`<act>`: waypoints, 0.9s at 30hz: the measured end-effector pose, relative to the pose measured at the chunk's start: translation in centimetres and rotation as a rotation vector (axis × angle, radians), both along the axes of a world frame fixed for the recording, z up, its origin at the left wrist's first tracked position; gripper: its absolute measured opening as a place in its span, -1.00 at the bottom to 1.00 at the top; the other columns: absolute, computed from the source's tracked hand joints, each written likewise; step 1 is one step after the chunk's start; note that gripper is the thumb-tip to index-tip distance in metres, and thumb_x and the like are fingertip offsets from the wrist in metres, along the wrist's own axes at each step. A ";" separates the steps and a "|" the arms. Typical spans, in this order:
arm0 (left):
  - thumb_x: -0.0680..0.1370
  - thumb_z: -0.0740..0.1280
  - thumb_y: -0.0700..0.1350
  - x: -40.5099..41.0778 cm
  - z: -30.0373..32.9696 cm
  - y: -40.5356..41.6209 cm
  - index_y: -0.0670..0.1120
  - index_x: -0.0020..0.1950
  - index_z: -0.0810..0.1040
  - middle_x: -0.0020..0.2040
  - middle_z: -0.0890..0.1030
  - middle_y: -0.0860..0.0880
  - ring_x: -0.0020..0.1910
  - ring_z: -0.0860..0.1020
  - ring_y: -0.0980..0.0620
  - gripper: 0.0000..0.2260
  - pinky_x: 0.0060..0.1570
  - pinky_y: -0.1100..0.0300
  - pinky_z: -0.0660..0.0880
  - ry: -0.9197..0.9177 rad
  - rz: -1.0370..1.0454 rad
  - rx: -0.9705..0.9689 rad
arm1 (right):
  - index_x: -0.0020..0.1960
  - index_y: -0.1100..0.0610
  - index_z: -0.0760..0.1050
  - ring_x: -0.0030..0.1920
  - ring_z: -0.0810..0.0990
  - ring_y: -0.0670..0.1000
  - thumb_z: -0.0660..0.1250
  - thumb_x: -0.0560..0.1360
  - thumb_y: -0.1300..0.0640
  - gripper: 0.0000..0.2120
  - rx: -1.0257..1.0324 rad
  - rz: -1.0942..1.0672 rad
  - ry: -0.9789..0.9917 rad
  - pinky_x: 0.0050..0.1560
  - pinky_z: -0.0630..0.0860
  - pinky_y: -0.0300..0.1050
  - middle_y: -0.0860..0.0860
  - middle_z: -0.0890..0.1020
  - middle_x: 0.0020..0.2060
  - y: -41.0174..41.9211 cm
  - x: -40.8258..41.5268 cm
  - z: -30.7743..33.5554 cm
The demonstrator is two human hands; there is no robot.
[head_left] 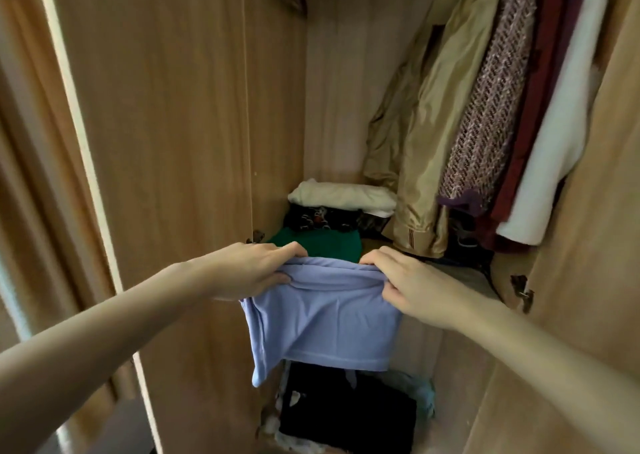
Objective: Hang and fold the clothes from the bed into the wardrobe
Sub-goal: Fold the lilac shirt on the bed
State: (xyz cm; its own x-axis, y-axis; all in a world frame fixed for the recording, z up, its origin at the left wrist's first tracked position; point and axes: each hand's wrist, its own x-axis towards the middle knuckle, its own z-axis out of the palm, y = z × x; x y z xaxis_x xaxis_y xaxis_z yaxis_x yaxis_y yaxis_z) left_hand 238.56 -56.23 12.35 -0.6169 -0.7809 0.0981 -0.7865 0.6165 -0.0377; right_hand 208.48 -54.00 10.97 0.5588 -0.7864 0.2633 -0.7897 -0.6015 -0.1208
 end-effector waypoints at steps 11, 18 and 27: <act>0.66 0.14 0.03 -0.3 -2.0 -15.2 0.24 0.29 0.26 0.14 0.55 0.12 0.01 0.52 0.07 -0.78 0.02 0.02 0.48 0.067 0.099 0.136 | 0.28 -0.10 0.39 0.09 0.49 -0.15 0.22 0.55 0.21 -0.64 0.119 0.070 -0.109 0.13 0.52 -0.02 -0.19 0.46 0.10 -17.6 0.0 -2.4; 0.65 0.20 -0.06 1.9 -3.9 -27.5 0.24 0.16 0.38 0.05 0.53 0.14 -0.02 0.52 0.13 -0.82 0.00 0.07 0.51 0.126 0.053 0.456 | 0.21 -0.08 0.48 0.04 0.51 -0.24 0.31 0.50 0.21 -0.67 0.237 0.096 -0.192 0.07 0.50 -0.18 -0.19 0.55 0.04 -27.9 1.8 -6.0; 0.61 0.31 -0.06 0.8 -4.7 -45.7 0.11 0.24 0.43 0.31 0.48 -0.02 0.28 0.44 -0.02 -0.78 0.34 0.02 0.39 -0.085 0.107 0.784 | 0.11 -0.06 0.55 0.00 0.60 -0.10 0.34 0.47 0.22 -0.72 0.532 0.026 -0.225 0.09 0.54 0.04 -0.14 0.62 -0.02 -42.5 2.9 -6.6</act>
